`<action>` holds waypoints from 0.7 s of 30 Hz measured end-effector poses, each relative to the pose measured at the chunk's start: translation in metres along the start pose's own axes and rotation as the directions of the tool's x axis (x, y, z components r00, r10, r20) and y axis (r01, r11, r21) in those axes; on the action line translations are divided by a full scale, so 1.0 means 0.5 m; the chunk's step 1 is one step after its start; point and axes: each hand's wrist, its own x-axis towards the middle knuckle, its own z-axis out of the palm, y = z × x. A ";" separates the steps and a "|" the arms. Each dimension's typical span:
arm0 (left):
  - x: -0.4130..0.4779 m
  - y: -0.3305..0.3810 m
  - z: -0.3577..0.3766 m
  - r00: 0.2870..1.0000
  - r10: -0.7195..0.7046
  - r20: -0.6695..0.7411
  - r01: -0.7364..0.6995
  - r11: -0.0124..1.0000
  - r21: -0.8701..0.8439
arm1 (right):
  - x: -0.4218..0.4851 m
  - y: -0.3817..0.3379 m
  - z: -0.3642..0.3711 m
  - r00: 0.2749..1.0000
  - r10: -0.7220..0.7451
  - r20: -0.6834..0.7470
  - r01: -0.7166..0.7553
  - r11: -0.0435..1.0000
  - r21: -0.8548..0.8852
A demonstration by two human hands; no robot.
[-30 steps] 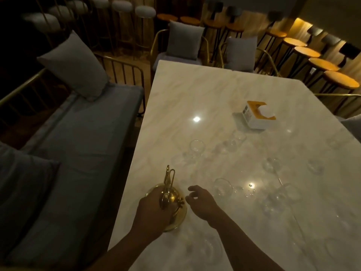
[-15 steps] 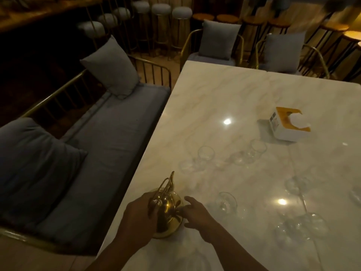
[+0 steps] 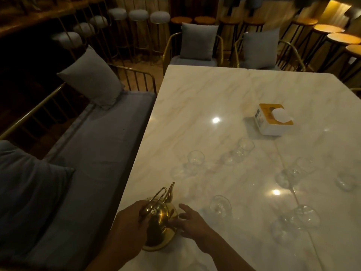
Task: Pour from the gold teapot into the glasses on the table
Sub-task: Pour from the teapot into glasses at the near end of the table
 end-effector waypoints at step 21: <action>0.140 0.079 -0.085 0.971 0.234 0.054 -0.237 0.970 0.054 | -0.009 -0.095 0.020 0.969 -0.217 -0.116 0.242 0.922 0.301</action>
